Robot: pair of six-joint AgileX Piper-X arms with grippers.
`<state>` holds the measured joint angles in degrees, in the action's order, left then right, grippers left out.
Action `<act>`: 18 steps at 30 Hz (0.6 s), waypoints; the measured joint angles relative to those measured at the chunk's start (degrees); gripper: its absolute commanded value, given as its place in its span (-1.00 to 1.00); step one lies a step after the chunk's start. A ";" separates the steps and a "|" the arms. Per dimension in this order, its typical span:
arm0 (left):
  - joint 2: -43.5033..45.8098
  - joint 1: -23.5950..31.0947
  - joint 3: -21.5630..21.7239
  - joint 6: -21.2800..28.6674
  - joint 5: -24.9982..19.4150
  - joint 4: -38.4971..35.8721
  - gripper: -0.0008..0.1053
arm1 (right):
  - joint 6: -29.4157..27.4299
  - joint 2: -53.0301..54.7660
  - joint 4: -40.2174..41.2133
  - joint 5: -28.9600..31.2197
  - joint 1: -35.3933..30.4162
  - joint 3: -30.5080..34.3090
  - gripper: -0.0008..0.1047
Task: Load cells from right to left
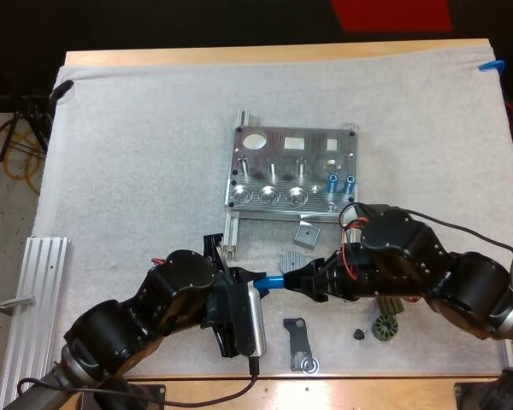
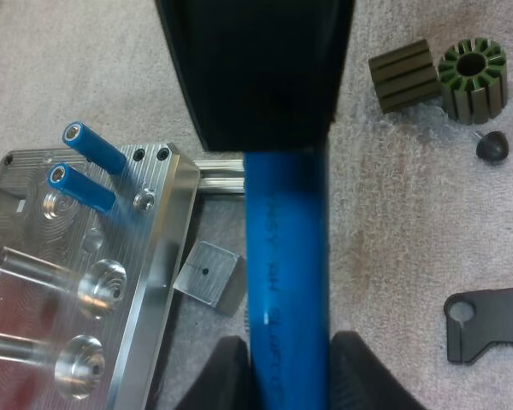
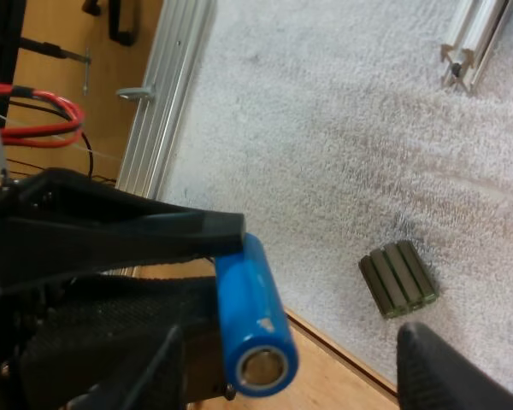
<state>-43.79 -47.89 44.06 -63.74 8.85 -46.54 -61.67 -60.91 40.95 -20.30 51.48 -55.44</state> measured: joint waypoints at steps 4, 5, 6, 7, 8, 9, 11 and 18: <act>0.00 0.00 0.00 0.00 -0.01 0.00 -0.98 | 0.28 -1.01 -1.25 0.00 0.00 0.06 0.03; 0.00 0.00 0.00 0.00 -0.01 0.00 -0.98 | 0.79 -1.31 -1.67 0.00 0.00 0.06 0.03; 0.00 0.00 0.00 0.00 -0.01 0.00 -0.98 | 1.02 -1.48 -1.76 0.00 0.00 0.06 0.03; 0.00 0.00 0.00 0.00 -0.01 0.00 -0.98 | 1.31 -1.70 -2.16 -0.12 0.00 0.06 0.03; 0.00 0.00 0.00 0.00 -0.01 0.00 -0.98 | 1.35 -1.91 -2.52 -0.23 0.00 0.06 0.03; 0.00 0.00 0.00 0.00 -0.01 0.00 -0.98 | 1.33 -2.01 -2.61 -0.30 0.00 0.06 0.03; 0.00 0.00 0.00 0.00 -0.01 0.00 -0.98 | 2.24 -2.25 -2.97 -1.08 0.00 0.06 0.03; 0.00 0.00 0.00 0.00 -0.01 0.00 -0.98 | 3.56 -2.35 -3.06 -2.03 0.00 0.06 0.03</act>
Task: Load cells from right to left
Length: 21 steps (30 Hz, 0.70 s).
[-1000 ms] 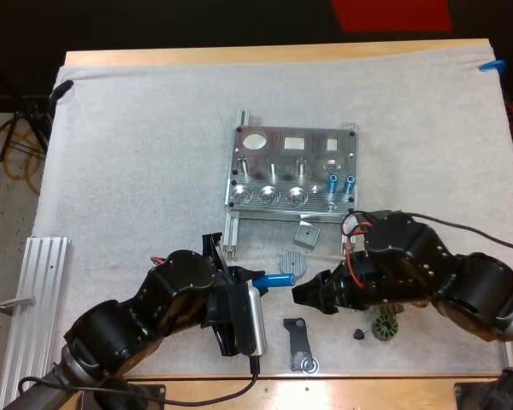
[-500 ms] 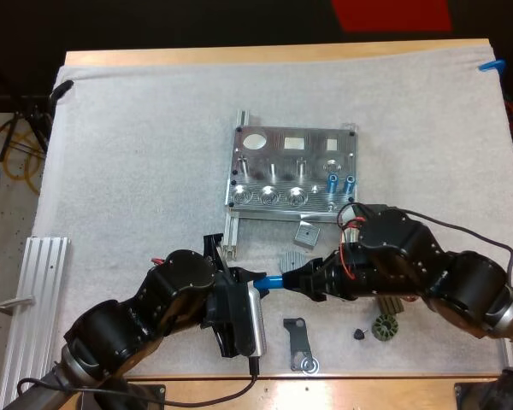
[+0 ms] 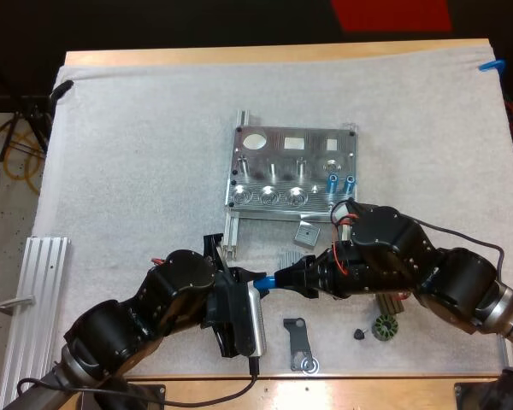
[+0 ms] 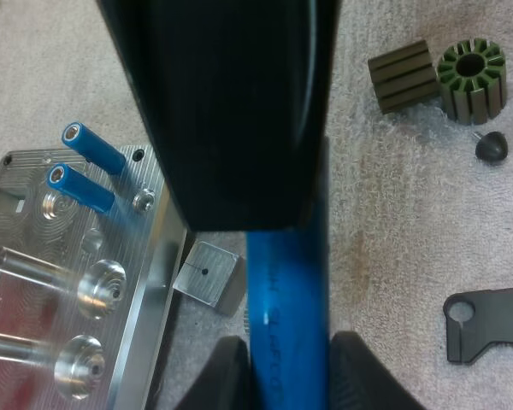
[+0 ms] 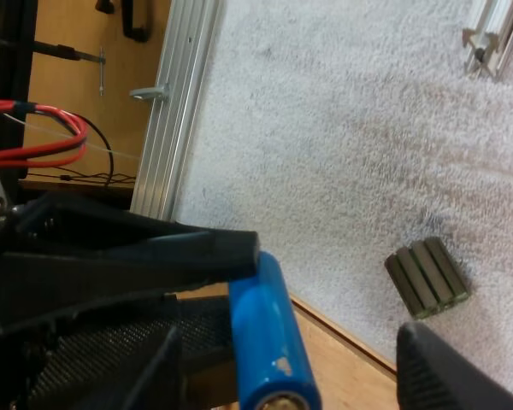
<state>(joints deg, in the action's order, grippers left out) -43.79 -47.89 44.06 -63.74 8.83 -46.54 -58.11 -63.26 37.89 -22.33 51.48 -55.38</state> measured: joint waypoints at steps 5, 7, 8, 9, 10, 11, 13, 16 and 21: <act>0.00 0.00 0.00 0.00 0.35 0.00 -0.98 | 0.35 0.00 0.00 -0.07 0.00 0.00 0.03; 0.00 0.00 0.00 0.00 0.79 0.00 -0.98 | 0.47 0.00 0.00 -0.07 0.00 0.00 -0.04; 0.00 0.00 0.00 0.00 0.88 0.00 -0.98 | 0.47 0.00 0.00 -0.07 0.00 0.00 -0.13; 0.00 0.00 0.00 0.00 0.84 0.00 -0.98 | 0.58 0.00 0.00 -0.07 0.00 0.00 -0.19; 0.00 0.00 0.00 0.00 0.84 0.00 -0.98 | 0.90 0.00 0.00 -0.22 0.00 0.00 -0.30; 0.00 0.00 0.00 0.00 0.84 0.00 -0.98 | 1.03 0.00 0.00 -0.46 0.00 0.00 -0.39; 0.00 0.00 0.00 0.00 0.84 0.00 -0.98 | 1.15 0.00 0.00 -0.45 0.00 0.00 -0.51; 0.00 0.00 0.00 0.00 0.84 0.00 -0.98 | 1.15 0.00 0.00 -0.45 0.00 0.00 -0.65; 0.00 0.00 0.00 0.00 0.84 0.00 -0.98 | 1.15 0.00 -0.39 -0.59 0.00 0.00 -0.87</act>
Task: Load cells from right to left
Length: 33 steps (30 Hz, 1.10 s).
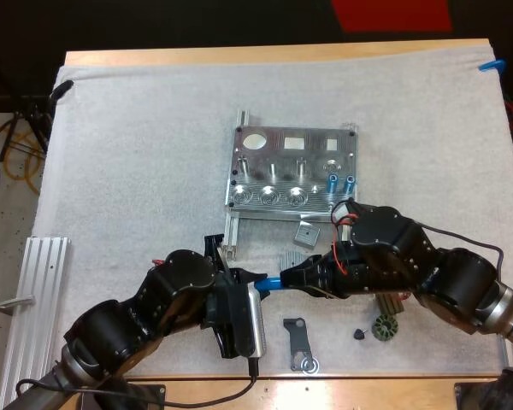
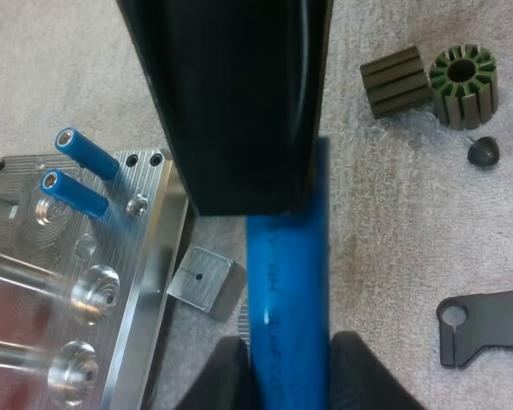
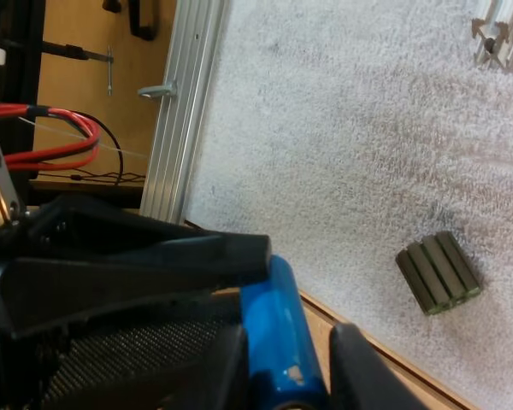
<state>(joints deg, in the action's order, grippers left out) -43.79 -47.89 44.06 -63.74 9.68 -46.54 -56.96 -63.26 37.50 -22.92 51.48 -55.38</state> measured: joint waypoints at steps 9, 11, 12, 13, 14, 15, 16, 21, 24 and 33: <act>0.00 0.00 0.00 0.00 0.00 0.00 -0.98 | -2.06 0.00 0.03 -0.56 0.00 0.00 -0.99; 0.00 0.00 0.00 0.00 0.00 0.00 -0.96 | -3.54 0.00 0.03 -0.74 0.00 0.00 -0.99; 0.00 0.00 0.00 0.00 0.00 0.00 -0.93 | -3.68 0.00 0.03 -0.74 0.00 0.00 -0.99; 0.00 0.00 0.00 0.00 0.00 0.00 -0.84 | -3.74 0.00 0.32 -0.74 0.00 0.00 -0.99; 0.00 0.00 0.00 0.00 0.00 0.00 -0.72 | -3.86 0.00 0.43 -0.90 0.00 0.00 -0.99; 0.00 0.00 0.00 0.00 0.00 0.00 -0.63 | -3.97 0.00 0.41 -0.89 0.00 0.00 -0.99; 0.00 0.00 0.00 0.00 0.00 0.00 -0.45 | -4.16 0.00 0.41 -0.89 0.00 0.00 -0.99; 0.00 0.00 0.00 -0.19 0.00 0.18 0.31 | -5.73 0.00 1.33 -0.98 0.00 0.00 -0.99; 0.00 0.00 0.00 -0.82 0.00 0.32 0.33 | -7.41 0.00 1.35 -0.98 0.00 0.00 -0.99; 0.72 0.00 0.00 -3.89 0.00 -0.03 0.33 | -14.11 0.00 4.46 0.86 0.00 -0.57 -0.99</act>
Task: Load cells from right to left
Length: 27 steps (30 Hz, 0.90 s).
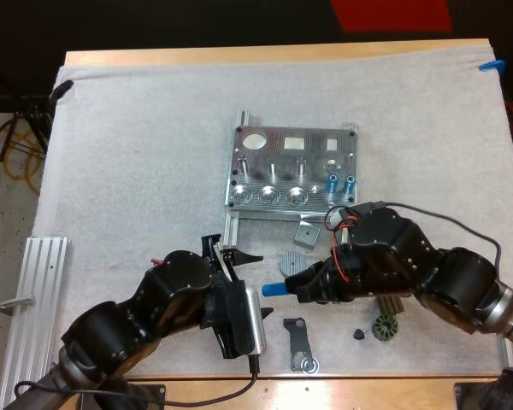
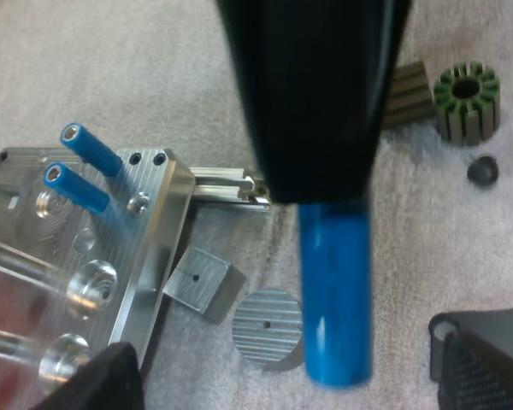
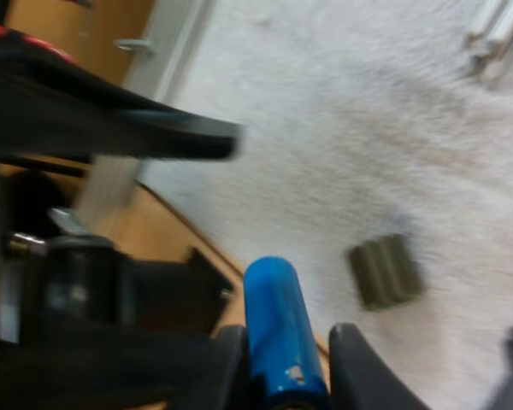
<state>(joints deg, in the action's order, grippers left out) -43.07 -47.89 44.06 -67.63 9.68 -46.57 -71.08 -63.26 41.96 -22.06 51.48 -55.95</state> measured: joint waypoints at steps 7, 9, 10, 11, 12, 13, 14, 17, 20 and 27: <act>3.36 0.00 0.00 -9.42 -2.21 -2.38 0.33 | -10.68 0.00 10.41 7.66 0.00 -7.13 -0.99; 3.81 0.00 0.00 -13.36 -4.11 -2.67 0.33 | -12.70 0.00 11.81 8.85 0.00 -8.24 -0.99; 4.00 0.00 0.00 -16.64 -5.37 -2.65 0.33 | -13.28 0.00 12.68 9.39 0.00 -8.78 -0.99; 4.11 0.00 0.00 -19.75 -6.31 -2.65 0.33 | -13.67 0.00 13.28 9.98 0.00 -9.00 -0.99; 4.09 0.00 0.00 -21.30 -6.73 -2.65 0.33 | -13.80 0.00 13.54 10.07 0.00 -9.02 -0.99; 4.09 0.00 0.00 -24.16 -7.30 -2.65 0.33 | -14.01 0.00 13.84 10.47 0.00 -8.99 -0.99; 4.09 0.00 0.00 -26.48 -7.87 -2.65 0.33 | -14.19 0.00 14.20 11.07 0.00 -8.99 -0.99; 4.09 0.00 0.00 -32.97 -9.68 -2.65 0.33 | -15.73 0.00 14.88 11.77 0.00 -9.09 -0.99; 4.09 0.00 0.00 -36.81 -9.68 -2.65 0.33 | -17.81 -0.96 17.08 12.19 0.00 -10.38 -0.99; 4.09 0.00 0.00 -38.12 -10.14 -2.65 0.33 | -24.94 -6.74 23.16 16.39 0.00 -17.34 -0.99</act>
<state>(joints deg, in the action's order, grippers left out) -38.98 -47.89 44.06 -105.76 -0.46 -49.22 -96.01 -69.99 65.11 -5.67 51.48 -73.29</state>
